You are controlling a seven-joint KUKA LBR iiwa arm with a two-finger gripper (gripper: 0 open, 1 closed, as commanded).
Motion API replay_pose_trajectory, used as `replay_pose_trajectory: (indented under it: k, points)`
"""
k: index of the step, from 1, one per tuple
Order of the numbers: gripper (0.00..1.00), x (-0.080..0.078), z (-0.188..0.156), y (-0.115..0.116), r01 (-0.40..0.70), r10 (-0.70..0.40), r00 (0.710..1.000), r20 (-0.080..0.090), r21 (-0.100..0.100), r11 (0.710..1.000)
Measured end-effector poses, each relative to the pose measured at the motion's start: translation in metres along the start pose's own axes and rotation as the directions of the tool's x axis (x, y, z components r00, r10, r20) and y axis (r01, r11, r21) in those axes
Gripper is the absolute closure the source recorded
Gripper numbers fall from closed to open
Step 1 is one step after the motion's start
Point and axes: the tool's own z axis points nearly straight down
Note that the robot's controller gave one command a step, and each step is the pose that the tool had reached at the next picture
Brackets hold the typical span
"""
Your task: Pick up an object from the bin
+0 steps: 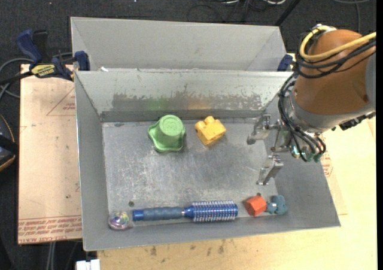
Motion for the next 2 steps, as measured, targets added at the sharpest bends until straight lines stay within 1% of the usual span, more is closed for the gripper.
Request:
replay_pose_trajectory:
  k: [1, 2]
  points:
    - [0.0, 0.006, 0.137, 0.068, 0.104, -0.104, 0.994, 0.029, 0.001, 0.995]
    - [0.0, 0.012, 0.129, 0.151, 0.386, -0.386, 0.922, 0.023, 0.011, 0.923]
